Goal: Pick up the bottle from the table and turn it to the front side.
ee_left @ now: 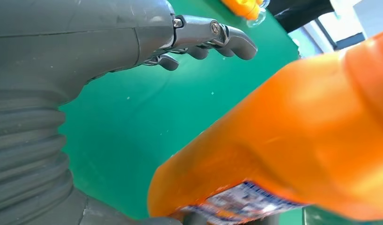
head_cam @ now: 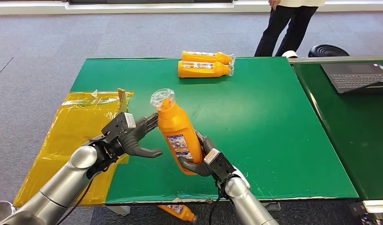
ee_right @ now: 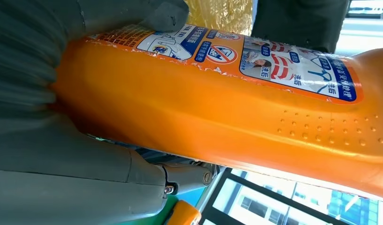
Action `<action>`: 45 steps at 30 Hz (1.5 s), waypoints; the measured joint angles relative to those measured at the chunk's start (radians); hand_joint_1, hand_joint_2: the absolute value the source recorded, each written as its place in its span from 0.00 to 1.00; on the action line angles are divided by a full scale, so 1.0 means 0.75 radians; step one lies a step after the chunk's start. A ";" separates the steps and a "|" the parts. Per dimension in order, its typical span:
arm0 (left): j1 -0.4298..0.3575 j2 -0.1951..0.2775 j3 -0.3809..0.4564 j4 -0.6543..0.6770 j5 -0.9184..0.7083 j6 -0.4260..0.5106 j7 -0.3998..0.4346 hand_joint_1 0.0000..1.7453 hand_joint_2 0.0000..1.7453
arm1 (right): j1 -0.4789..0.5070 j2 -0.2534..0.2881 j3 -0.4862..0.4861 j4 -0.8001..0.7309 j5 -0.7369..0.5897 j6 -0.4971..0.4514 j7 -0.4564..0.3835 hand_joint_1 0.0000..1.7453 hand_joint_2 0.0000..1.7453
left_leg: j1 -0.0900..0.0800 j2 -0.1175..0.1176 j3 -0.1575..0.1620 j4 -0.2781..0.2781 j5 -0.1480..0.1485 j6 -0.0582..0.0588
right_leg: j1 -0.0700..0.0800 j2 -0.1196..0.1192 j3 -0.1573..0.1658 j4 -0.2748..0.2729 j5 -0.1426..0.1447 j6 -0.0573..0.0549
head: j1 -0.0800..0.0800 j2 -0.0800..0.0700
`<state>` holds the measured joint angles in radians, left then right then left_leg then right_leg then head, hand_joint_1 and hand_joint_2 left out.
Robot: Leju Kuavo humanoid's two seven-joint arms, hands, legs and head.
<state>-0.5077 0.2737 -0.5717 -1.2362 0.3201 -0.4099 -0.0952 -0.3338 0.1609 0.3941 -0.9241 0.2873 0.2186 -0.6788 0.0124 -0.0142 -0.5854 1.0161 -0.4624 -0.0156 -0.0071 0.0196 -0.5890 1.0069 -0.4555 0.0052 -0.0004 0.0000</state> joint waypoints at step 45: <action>-0.034 -0.360 -0.031 0.208 -0.008 0.061 -0.020 0.00 1.00 | -0.021 0.058 -0.087 0.011 0.137 -0.215 -0.011 1.00 1.00 | 0.000 -0.002 -0.001 0.000 0.001 0.000 | 0.000 -0.001 -0.001 0.000 0.001 -0.001 | 0.000 0.000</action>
<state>-0.5330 0.0036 -0.5951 -1.0802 0.3143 -0.3643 -0.1105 -0.3498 0.2043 0.3285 -0.9160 0.3903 0.0571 -0.6873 0.0123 -0.0158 -0.5859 1.0164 -0.4617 -0.0158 -0.0073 0.0189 -0.5896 1.0069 -0.4543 0.0046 -0.0004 0.0000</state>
